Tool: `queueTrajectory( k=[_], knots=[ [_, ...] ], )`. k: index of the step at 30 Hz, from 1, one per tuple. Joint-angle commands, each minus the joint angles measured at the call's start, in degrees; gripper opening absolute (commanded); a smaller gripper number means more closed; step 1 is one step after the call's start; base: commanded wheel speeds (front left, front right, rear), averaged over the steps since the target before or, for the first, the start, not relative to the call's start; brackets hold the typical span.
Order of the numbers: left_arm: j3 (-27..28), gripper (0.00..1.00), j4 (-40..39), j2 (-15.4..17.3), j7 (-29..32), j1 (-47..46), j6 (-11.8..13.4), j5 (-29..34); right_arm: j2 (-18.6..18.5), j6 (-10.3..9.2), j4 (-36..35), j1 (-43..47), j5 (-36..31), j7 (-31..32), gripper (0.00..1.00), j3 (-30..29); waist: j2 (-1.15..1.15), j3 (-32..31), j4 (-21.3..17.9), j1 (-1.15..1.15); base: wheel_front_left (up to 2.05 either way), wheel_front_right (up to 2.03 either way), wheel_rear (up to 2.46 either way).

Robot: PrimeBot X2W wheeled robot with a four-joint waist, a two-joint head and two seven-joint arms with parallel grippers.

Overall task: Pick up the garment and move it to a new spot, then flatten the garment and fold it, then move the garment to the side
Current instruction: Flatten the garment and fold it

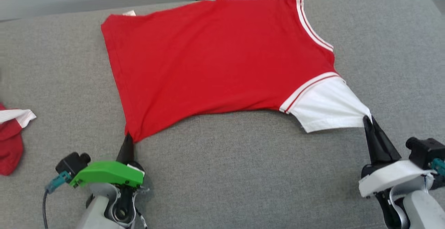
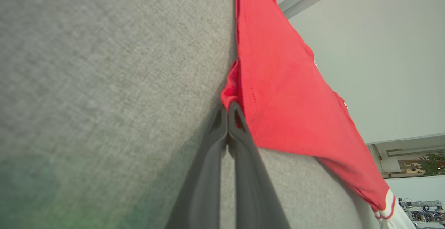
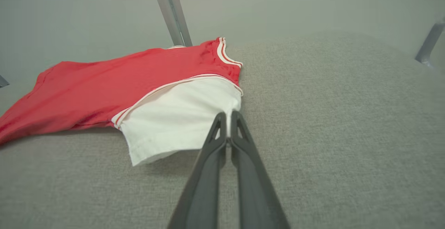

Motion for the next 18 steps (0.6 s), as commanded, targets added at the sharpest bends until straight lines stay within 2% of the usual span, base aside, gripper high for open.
queueTrajectory(
  k=[1,5,12,18],
  knots=[
    [-1.3,0.0,4.7,-1.0,0.8,10.5,0.8,-2.6,0.1,-0.11,-0.1,3.4,-0.4,-0.2,0.0,-0.5,0.39,-7.2,0.4,0.0,0.0,0.0,0.0],
    [-2.0,0.0,4.5,0.6,0.1,12.8,0.9,-3.1,0.6,-0.11,-1.0,7.7,0.0,-0.2,0.0,-0.7,0.39,-10.0,0.2,0.0,0.0,0.0,0.0],
    [-2.4,0.0,4.8,3.1,-1.0,17.3,0.9,-4.2,-0.3,-0.11,-4.6,17.2,1.4,-0.2,0.0,3.6,0.39,-13.7,-1.0,0.0,0.0,0.0,0.0],
    [0.7,0.0,4.2,4.0,-1.6,19.4,0.9,-4.3,-1.7,-0.11,-6.3,25.3,3.3,-0.2,0.0,6.0,0.39,-14.4,-1.0,0.0,0.0,0.0,0.0]
  ],
)
